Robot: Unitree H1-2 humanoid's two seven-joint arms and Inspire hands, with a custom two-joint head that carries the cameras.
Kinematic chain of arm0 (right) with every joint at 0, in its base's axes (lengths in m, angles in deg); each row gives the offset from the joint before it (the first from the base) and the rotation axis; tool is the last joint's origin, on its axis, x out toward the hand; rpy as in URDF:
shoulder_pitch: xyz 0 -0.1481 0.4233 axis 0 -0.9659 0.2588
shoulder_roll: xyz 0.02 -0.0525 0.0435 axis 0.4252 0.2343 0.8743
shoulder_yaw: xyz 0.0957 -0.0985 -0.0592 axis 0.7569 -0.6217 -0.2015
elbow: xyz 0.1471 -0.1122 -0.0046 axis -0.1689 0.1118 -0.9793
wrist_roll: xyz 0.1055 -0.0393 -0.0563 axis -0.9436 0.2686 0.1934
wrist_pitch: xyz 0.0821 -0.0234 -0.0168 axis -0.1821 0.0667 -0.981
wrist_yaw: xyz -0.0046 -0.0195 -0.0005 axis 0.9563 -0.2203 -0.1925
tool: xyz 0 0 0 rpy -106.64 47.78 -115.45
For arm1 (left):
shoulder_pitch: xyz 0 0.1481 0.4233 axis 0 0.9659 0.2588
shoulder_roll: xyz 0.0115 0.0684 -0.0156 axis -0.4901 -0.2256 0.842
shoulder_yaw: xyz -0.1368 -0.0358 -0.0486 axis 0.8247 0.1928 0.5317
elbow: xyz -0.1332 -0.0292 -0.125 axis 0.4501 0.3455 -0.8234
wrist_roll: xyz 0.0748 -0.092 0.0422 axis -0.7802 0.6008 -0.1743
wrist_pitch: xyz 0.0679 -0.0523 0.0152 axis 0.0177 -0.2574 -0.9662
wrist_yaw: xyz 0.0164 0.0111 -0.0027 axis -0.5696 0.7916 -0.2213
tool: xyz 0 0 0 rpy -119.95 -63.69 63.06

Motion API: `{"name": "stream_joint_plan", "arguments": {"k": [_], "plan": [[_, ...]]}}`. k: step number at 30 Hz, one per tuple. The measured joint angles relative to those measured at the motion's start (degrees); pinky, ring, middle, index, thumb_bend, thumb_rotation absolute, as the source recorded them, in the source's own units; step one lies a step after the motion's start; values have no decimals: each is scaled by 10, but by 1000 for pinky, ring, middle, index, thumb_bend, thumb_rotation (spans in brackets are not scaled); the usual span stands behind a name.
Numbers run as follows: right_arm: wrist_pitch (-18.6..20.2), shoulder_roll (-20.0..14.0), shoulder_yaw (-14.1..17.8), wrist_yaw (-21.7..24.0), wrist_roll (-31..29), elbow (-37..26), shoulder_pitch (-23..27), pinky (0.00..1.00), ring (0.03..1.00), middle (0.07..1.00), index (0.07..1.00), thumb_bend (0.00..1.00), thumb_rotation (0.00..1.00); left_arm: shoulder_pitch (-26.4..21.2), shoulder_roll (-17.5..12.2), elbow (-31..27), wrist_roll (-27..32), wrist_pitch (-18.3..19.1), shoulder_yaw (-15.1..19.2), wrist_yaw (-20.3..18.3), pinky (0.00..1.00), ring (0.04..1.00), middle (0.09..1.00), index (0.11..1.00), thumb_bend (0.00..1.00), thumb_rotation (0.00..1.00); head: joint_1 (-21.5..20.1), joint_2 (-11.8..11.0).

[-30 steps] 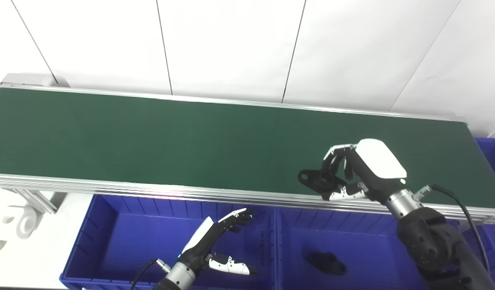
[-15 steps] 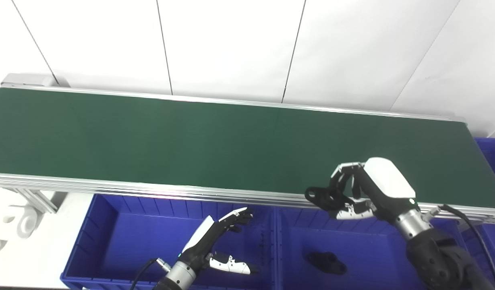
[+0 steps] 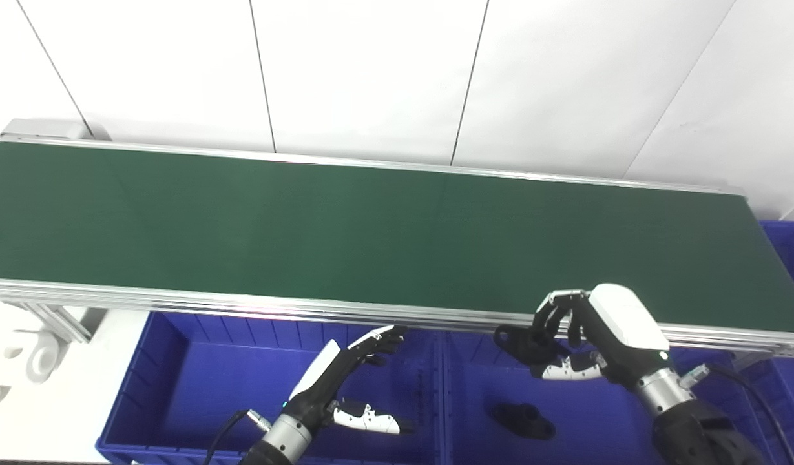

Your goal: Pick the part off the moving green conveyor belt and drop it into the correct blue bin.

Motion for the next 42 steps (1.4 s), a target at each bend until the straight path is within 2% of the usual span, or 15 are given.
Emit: {"name": "stream_joint_plan", "arguments": {"k": [6, 9, 12, 15, 17, 19, 22, 25, 26, 29, 37, 38, 42], "plan": [[0, 3, 0, -11, 0, 6, -7, 168, 244, 473, 485, 525, 0, 0, -4, -2, 0, 3, 0, -2, 752, 825, 857, 870, 644, 221, -2, 7], [-1, 3, 1, -16, -2, 13, -10, 195, 278, 475, 485, 525, 0, 0, -4, -3, 0, 3, 0, -2, 749, 825, 857, 870, 641, 218, -3, 9], [-1, 4, 2, -17, -7, 16, -16, 233, 319, 410, 518, 517, 0, 0, -4, -4, 0, 3, 0, -2, 734, 817, 854, 868, 646, 232, -4, 11], [-1, 7, 2, -21, -9, 21, -20, 236, 317, 402, 520, 518, 0, 0, -4, -5, 0, 3, 0, -2, 738, 818, 856, 870, 644, 237, -3, 12], [-1, 7, 2, -27, -7, 28, -22, 215, 294, 460, 492, 525, 0, 0, -4, -6, 0, 3, -1, -2, 746, 824, 856, 869, 646, 239, -3, 13], [-6, 8, 2, -38, -3, 42, -25, 200, 278, 471, 487, 526, 0, 0, -4, -7, 0, 3, -1, -3, 747, 825, 856, 869, 647, 246, -3, 13], [-6, 8, 1, -44, 0, 46, -33, 209, 289, 474, 485, 526, 0, 0, -5, -7, 0, 3, -1, -3, 752, 827, 856, 869, 648, 251, -4, 15], [-6, 10, 0, -44, 0, 47, -40, 220, 303, 413, 509, 517, 0, 0, -5, -7, 0, 3, -1, -3, 747, 825, 855, 868, 648, 248, -4, 15], [-6, 11, -1, -44, 0, 47, -43, 219, 303, 450, 495, 521, 0, 0, -5, -7, 0, 4, -1, -3, 744, 822, 853, 867, 650, 249, -4, 18], [-6, 12, -3, -44, 0, 53, -47, 217, 300, 473, 487, 524, 0, 0, -6, -11, 0, 4, -1, -5, 739, 821, 853, 867, 650, 251, -6, 18], [-22, 13, -5, -66, 2, 80, -53, 237, 313, 476, 485, 524, 0, 0, -13, -19, 0, 6, 1, -10, 740, 819, 853, 867, 647, 251, -10, 20], [-22, 14, -5, -66, 2, 83, -54, 238, 316, 437, 502, 519, 0, 0, -13, -19, 0, 6, 1, -10, 742, 820, 853, 867, 647, 249, -10, 20], [-23, 14, -6, -67, 3, 83, -55, 234, 307, 474, 486, 523, 0, 0, -13, -19, 0, 6, 1, -11, 754, 824, 853, 867, 645, 236, -8, 17]]}}
